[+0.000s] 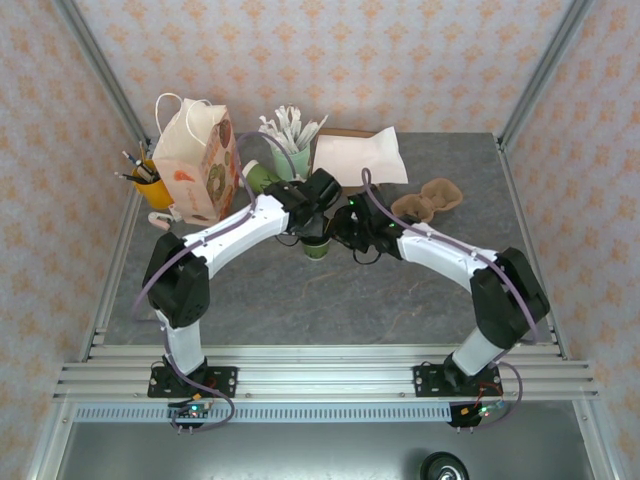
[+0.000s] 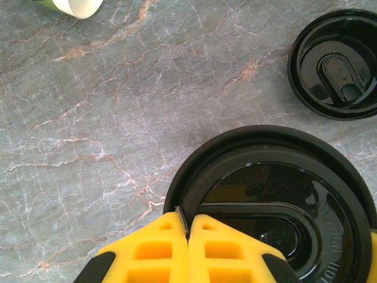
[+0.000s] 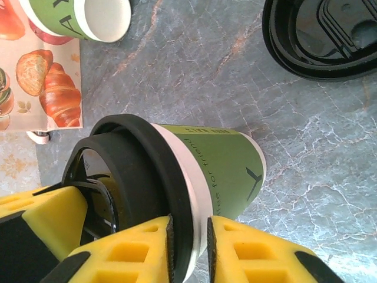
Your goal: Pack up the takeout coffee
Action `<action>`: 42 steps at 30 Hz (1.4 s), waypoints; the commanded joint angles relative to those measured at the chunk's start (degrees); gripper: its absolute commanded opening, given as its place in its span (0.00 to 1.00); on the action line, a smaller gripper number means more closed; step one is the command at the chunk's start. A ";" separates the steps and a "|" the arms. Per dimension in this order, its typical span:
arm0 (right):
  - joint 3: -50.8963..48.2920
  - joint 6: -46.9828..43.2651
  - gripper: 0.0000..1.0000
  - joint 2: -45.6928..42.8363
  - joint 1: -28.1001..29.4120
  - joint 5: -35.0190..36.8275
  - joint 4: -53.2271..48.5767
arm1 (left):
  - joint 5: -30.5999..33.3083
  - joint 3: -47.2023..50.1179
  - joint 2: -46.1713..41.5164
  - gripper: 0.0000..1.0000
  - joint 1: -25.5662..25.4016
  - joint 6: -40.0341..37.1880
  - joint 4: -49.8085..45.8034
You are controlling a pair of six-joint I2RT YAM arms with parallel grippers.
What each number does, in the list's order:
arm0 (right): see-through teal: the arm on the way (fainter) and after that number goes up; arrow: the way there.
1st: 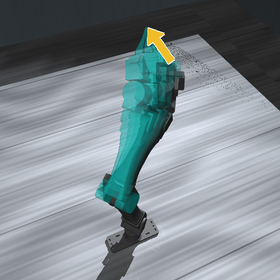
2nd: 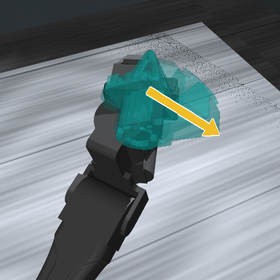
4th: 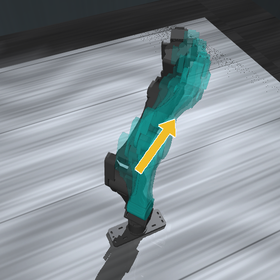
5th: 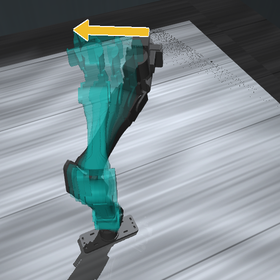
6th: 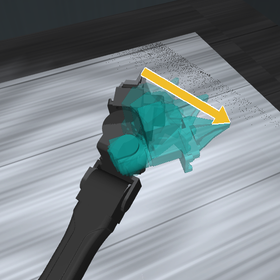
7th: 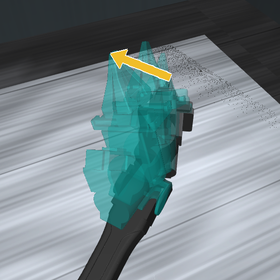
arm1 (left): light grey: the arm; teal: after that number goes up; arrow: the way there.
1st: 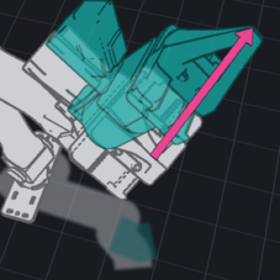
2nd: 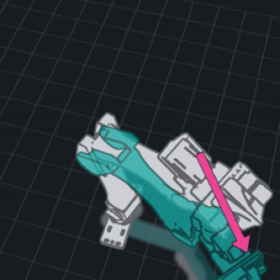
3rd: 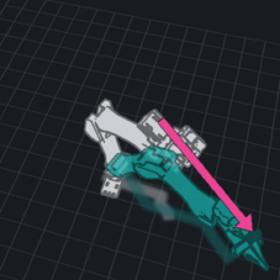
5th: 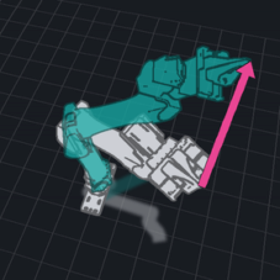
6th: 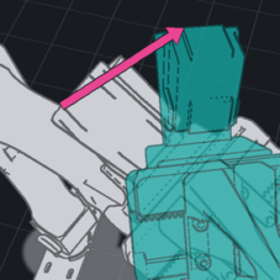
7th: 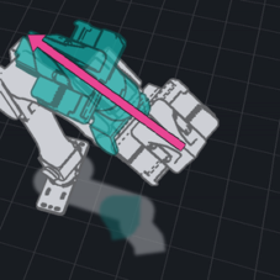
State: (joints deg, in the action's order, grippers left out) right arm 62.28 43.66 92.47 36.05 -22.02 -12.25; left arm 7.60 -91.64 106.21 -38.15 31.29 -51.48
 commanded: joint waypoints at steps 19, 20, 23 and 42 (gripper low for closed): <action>1.36 -0.04 0.43 -5.66 0.69 0.06 0.23 | -9.50 -1.23 -4.25 0.00 -0.28 1.04 -2.98; 1.19 -0.21 0.45 -5.96 0.69 0.73 -0.23 | -9.32 -0.94 -4.87 0.00 -0.21 1.20 -2.68; -1.20 0.19 0.54 -7.85 0.65 4.35 -0.38 | -7.67 -0.48 -5.68 0.00 -0.04 1.17 -3.05; -6.48 1.36 0.44 -4.87 0.25 -1.66 3.30 | -7.36 2.14 -1.69 0.00 -0.78 0.79 -2.75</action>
State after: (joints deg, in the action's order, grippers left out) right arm 57.19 44.03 87.64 36.23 -24.21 -9.15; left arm 0.08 -89.54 103.15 -38.52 31.90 -53.67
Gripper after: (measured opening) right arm 0.441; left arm 0.047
